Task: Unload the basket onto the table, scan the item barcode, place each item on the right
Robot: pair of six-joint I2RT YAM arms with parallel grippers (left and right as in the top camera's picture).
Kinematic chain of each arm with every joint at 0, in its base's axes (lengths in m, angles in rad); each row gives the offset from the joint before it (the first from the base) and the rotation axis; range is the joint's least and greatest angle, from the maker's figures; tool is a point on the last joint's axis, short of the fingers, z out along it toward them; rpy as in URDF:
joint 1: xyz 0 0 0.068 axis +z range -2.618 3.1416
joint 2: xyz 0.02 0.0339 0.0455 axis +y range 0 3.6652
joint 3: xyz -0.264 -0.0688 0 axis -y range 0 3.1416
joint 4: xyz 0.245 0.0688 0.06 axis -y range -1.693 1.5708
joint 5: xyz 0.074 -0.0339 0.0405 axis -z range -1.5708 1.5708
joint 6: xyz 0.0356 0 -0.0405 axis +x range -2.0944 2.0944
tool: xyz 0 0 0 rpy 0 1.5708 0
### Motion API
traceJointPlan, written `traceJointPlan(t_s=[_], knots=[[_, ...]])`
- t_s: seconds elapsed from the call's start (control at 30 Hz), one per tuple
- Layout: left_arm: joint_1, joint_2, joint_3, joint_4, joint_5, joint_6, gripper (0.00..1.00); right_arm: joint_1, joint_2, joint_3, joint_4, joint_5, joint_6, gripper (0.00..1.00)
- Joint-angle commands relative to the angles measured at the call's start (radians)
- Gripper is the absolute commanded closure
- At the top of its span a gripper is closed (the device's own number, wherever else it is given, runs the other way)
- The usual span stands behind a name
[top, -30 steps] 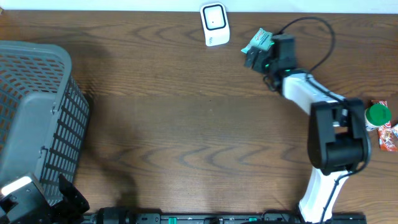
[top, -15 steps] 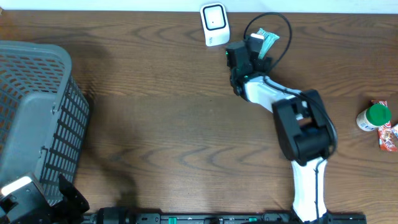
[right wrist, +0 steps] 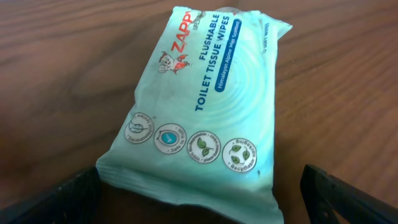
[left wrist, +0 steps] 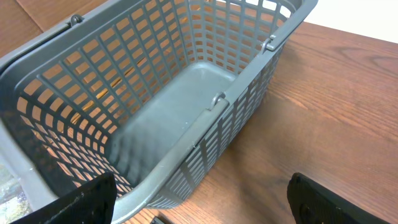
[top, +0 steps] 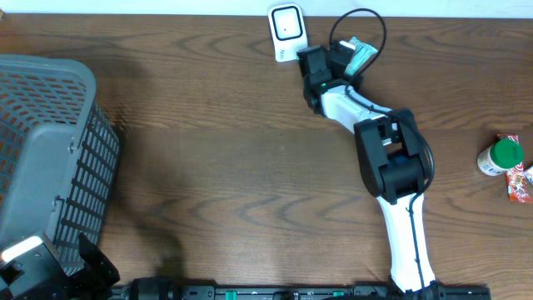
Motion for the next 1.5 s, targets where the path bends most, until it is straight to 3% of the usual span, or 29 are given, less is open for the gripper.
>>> traceJointPlan(t_s=[0.0,0.13,0.23,0.3,0.4,0.5,0.53,0.77,0.8,0.83,0.87,0.9,0.93,1.0,1.03,1.07,1.13,1.17,1.47], knots=[[0.003,-0.007,0.003,0.000,-0.003,-0.002,0.12,-0.051,0.076,-0.006,-0.028,-0.138,0.103,0.01],[0.003,-0.007,0.003,0.000,-0.003,-0.002,0.12,-0.083,0.088,-0.006,-0.010,-0.192,0.119,0.01],[0.003,-0.007,0.003,0.000,-0.003,-0.002,0.12,-0.096,0.089,-0.006,-0.010,-0.199,0.117,0.16],[0.003,-0.007,0.003,0.000,-0.003,-0.002,0.12,-0.098,0.089,-0.006,-0.010,-0.202,0.093,0.34],[0.003,-0.007,0.003,0.000,-0.003,-0.002,0.12,-0.097,0.084,-0.004,-0.034,-0.204,0.066,0.72],[0.003,-0.007,0.003,0.000,-0.003,-0.002,0.12,-0.097,0.064,-0.003,-0.085,-0.219,0.066,0.96],[0.003,-0.007,0.003,0.000,-0.003,-0.002,0.12,-0.097,0.047,-0.003,-0.107,-0.235,0.066,0.99],[0.003,-0.007,0.003,0.000,-0.003,-0.002,0.12,-0.098,-0.098,-0.003,-0.250,-0.348,0.060,0.99],[0.003,-0.007,0.003,0.000,-0.003,-0.002,0.12,-0.101,-0.119,-0.003,-0.256,-0.379,0.030,0.85],[0.003,-0.007,0.003,0.000,-0.003,-0.002,0.12,-0.103,-0.135,-0.003,-0.251,-0.411,-0.013,0.62],[0.003,-0.007,0.003,0.000,-0.003,-0.002,0.12,-0.109,-0.151,-0.003,-0.237,-0.474,-0.092,0.30],[0.003,-0.007,0.003,0.000,-0.003,-0.002,0.12,-0.117,-0.163,0.002,-0.240,-0.536,-0.142,0.10],[0.003,-0.007,0.003,0.000,-0.003,-0.002,0.12,-0.129,-0.172,0.013,-0.257,-0.592,-0.166,0.01],[0.003,-0.007,0.003,0.000,-0.003,-0.002,0.12,-0.158,-0.180,0.033,-0.266,-0.638,-0.166,0.02],[0.003,-0.007,0.003,0.000,-0.003,-0.002,0.12,-0.173,-0.180,0.045,-0.256,-0.650,-0.166,0.14],[0.003,-0.007,0.003,0.000,-0.003,-0.002,0.12,-0.188,-0.176,0.054,-0.237,-0.662,-0.167,0.33],[0.003,-0.007,0.003,0.000,-0.003,-0.002,0.12,-0.218,-0.171,0.061,-0.176,-0.654,-0.190,0.89],[0.003,-0.007,0.003,0.000,-0.003,-0.002,0.12,-0.229,-0.167,0.061,-0.145,-0.638,-0.191,0.98],[0.003,-0.007,0.003,0.000,-0.003,-0.002,0.12,-0.260,-0.040,0.062,0.226,-0.615,-0.364,0.99]])
